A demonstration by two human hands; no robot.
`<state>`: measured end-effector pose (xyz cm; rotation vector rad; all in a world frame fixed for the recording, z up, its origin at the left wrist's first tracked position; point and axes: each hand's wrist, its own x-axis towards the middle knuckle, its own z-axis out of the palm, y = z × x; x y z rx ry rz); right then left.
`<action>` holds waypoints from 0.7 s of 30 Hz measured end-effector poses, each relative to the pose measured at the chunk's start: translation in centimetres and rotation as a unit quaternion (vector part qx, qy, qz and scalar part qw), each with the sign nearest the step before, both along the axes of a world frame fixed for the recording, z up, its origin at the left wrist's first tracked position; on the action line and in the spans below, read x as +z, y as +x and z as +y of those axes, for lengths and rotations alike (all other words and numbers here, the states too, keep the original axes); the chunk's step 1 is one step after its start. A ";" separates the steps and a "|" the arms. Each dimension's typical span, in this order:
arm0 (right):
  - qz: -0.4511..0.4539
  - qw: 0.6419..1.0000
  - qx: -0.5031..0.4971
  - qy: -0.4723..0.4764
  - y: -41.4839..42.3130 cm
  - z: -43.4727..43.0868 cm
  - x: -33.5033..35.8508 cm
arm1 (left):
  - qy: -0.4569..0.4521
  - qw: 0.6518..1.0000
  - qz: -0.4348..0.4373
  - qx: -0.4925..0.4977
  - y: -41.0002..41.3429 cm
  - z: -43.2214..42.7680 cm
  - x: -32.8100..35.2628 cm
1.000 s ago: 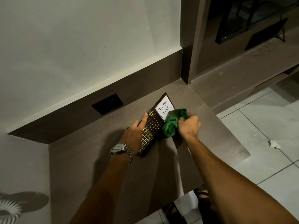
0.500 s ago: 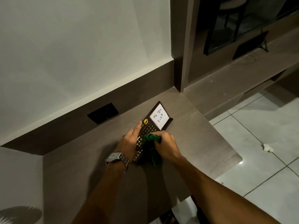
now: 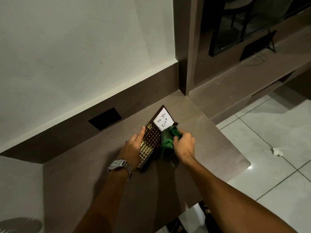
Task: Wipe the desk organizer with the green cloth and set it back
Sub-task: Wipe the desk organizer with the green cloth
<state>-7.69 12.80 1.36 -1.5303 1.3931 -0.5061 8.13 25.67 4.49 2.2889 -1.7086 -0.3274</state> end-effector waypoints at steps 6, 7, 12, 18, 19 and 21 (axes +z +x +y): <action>-0.123 0.983 0.066 -0.118 4.5 0.0 3.4 | 0.056 0.997 -0.005 0.061 0.1 -0.9 0.1; -0.100 0.986 0.064 -0.119 4.8 0.1 3.3 | 0.059 0.996 0.000 0.065 0.0 -0.9 0.0; 0.057 0.994 0.091 -0.001 1.3 0.3 0.2 | 0.020 1.000 0.003 0.008 0.0 -0.2 0.0; 0.073 0.994 -0.002 0.083 1.8 -1.2 0.1 | 0.011 1.000 0.003 0.009 0.0 -0.2 0.2; 0.076 0.989 0.043 0.120 1.6 -0.9 -0.4 | 0.010 1.000 0.005 0.008 0.0 -0.1 0.2; 0.075 0.983 0.067 0.151 1.0 -1.4 -0.5 | 0.008 1.000 0.000 0.008 0.0 -0.2 0.1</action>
